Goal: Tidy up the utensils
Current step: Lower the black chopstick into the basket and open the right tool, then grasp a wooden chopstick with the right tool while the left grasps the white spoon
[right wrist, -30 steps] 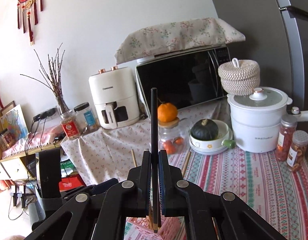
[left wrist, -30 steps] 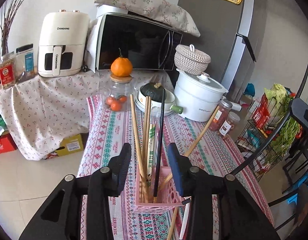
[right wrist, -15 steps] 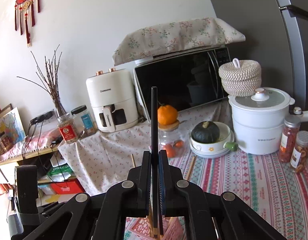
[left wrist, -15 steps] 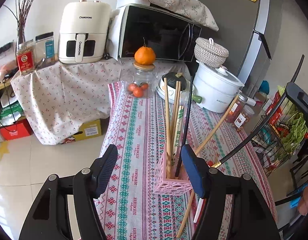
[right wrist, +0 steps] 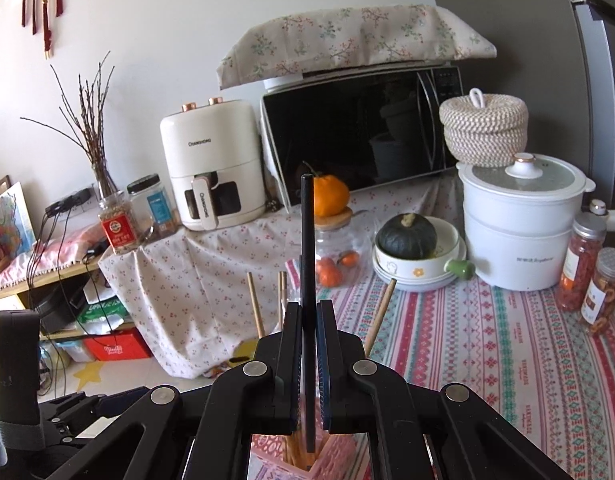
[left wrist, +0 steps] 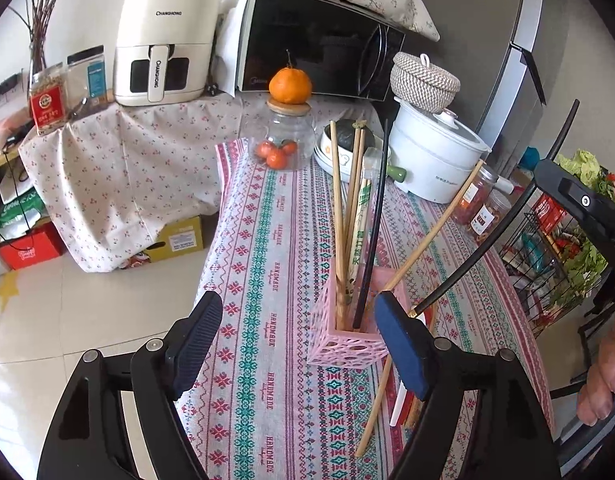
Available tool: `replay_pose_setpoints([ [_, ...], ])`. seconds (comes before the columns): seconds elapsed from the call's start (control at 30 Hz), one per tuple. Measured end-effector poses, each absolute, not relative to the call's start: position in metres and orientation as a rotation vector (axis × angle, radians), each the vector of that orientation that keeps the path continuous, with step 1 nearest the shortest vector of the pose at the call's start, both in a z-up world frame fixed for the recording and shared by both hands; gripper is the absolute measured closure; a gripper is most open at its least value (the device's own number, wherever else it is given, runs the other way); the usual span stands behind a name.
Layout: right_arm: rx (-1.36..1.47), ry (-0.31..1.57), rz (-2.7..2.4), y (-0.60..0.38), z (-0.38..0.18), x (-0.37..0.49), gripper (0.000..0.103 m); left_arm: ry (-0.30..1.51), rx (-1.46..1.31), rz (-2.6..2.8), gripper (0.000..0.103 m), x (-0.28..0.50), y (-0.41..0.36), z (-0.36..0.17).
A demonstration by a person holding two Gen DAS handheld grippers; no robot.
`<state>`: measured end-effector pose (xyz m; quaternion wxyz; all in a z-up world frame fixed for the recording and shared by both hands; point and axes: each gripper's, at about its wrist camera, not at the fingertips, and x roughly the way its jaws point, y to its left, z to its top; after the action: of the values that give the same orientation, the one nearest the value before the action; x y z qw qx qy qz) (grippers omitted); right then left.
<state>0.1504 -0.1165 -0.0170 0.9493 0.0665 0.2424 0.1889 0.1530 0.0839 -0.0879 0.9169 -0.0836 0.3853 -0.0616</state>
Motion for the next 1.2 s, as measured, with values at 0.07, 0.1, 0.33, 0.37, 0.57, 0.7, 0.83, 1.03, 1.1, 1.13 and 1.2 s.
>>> replay_pose_setpoints([
  [0.07,0.138,0.522,0.379,-0.116,-0.026,0.155,0.097,0.802,-0.174,-0.125,0.020,0.154,0.084,-0.090],
  [0.1,0.141,0.534,0.378,-0.115,-0.029,0.157,0.096,0.807,-0.175,-0.126,0.020,0.154,0.083,-0.091],
  [0.33,0.196,0.545,0.399,-0.125,-0.030,0.158,0.076,0.831,-0.180,-0.135,0.019,0.155,0.082,-0.095],
  [0.37,0.210,0.547,0.400,-0.129,-0.028,0.157,0.070,0.838,-0.183,-0.141,0.018,0.156,0.082,-0.095],
  [0.57,0.283,0.625,0.313,-0.165,-0.039,0.163,0.044,0.921,-0.231,-0.180,0.017,0.159,0.081,-0.108],
  [0.7,0.281,0.750,0.218,-0.188,-0.067,0.175,0.029,0.989,-0.244,-0.182,0.016,0.162,0.077,-0.122],
  [0.83,0.203,0.932,0.124,-0.200,-0.113,0.189,0.025,1.049,-0.234,-0.177,0.016,0.164,0.068,-0.135],
  [1.03,0.121,1.087,0.053,-0.214,-0.166,0.201,0.025,1.126,-0.236,-0.190,0.016,0.165,0.053,-0.153],
  [1.1,0.135,1.106,0.044,-0.220,-0.175,0.204,0.025,1.140,-0.225,-0.194,0.016,0.164,0.047,-0.156],
  [1.13,0.149,1.114,0.044,-0.223,-0.179,0.207,0.025,1.145,-0.217,-0.195,0.016,0.164,0.044,-0.158],
  [1.2,0.175,1.125,0.042,-0.225,-0.186,0.212,0.025,1.152,-0.200,-0.201,0.016,0.163,0.040,-0.160],
])
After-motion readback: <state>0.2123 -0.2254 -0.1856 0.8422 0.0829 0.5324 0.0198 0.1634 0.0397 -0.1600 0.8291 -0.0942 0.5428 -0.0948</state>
